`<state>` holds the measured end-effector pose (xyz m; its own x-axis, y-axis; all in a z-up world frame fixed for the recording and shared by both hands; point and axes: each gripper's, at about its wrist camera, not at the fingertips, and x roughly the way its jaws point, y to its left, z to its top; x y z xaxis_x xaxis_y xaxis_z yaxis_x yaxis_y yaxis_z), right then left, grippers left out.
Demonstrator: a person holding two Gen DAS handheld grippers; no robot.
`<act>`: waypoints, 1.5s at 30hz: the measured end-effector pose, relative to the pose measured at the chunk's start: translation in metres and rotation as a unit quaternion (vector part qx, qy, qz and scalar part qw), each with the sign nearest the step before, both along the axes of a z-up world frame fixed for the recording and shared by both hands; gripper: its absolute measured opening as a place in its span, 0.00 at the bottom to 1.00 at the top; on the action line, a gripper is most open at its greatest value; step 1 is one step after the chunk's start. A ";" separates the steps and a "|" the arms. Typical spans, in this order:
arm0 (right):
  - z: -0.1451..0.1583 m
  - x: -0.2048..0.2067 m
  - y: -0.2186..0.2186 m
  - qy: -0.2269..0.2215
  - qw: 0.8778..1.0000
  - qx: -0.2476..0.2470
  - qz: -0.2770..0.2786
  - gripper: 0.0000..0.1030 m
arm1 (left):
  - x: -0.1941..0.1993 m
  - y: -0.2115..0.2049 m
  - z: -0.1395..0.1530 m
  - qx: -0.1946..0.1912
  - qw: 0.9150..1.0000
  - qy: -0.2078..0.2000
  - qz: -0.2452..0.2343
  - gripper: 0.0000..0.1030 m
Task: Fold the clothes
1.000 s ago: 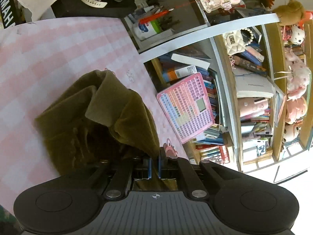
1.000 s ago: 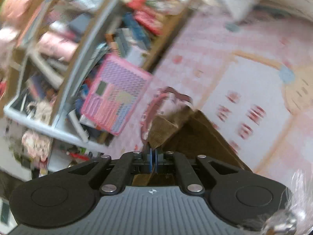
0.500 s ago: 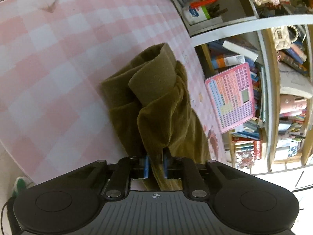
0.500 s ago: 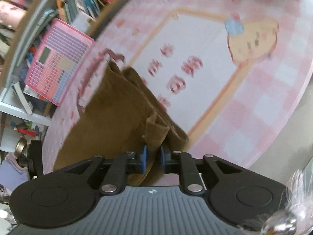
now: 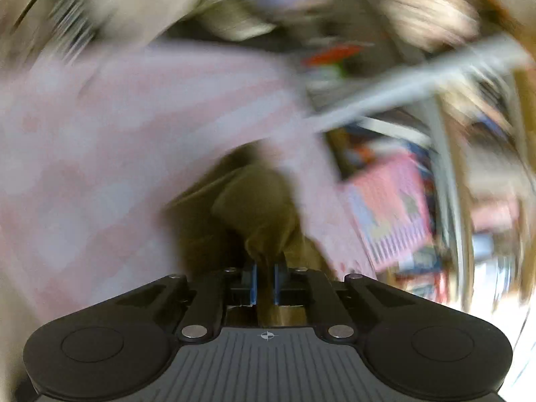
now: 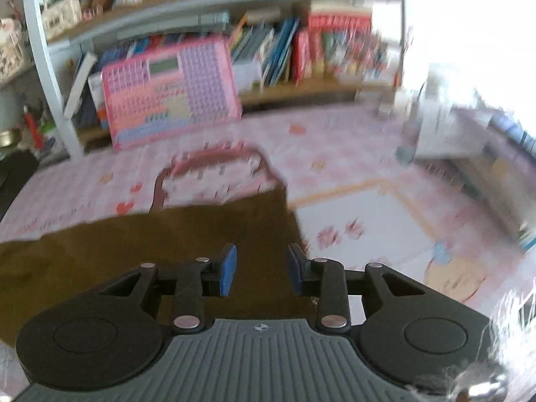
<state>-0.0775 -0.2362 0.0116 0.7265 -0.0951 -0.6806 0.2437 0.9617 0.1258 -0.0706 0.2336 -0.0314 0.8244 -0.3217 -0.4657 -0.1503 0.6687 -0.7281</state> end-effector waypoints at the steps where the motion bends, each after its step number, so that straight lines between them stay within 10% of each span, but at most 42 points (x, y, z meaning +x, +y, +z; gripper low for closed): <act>1: -0.006 0.004 0.000 0.014 1.000 0.002 0.002 0.29 | -0.003 -0.007 0.010 0.028 0.999 -0.023 -0.014 0.08; 8: -0.036 0.020 0.000 0.070 0.997 0.005 0.014 0.29 | 0.002 0.028 -0.049 -0.047 0.990 0.129 0.026 0.13; 16: -0.040 0.033 0.012 0.068 0.997 -0.016 0.026 0.30 | 0.002 0.031 -0.037 0.001 0.990 0.135 0.038 0.74; 26: -0.056 0.035 -0.001 0.096 0.995 -0.002 0.010 0.43 | 0.029 0.010 -0.045 -0.011 0.989 0.145 0.016 0.71; 29: -0.058 0.036 -0.007 0.093 0.995 0.006 0.018 0.30 | 0.033 0.006 -0.047 -0.020 0.989 0.146 0.018 0.68; 33: -0.059 0.045 -0.018 0.089 0.996 -0.003 0.023 0.12 | 0.038 -0.008 -0.055 -0.041 0.986 0.158 0.017 0.31; 45: -0.060 0.086 -0.048 0.086 0.995 -0.030 0.039 0.04 | 0.047 -0.045 -0.038 -0.001 0.992 0.128 0.023 0.13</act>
<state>0.0088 -0.2843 -0.0485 0.6057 -0.0878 -0.7908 0.1818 0.9829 0.0302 -0.0237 0.1881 -0.0698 0.6932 -0.2876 -0.6609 -0.3607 0.6555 -0.6635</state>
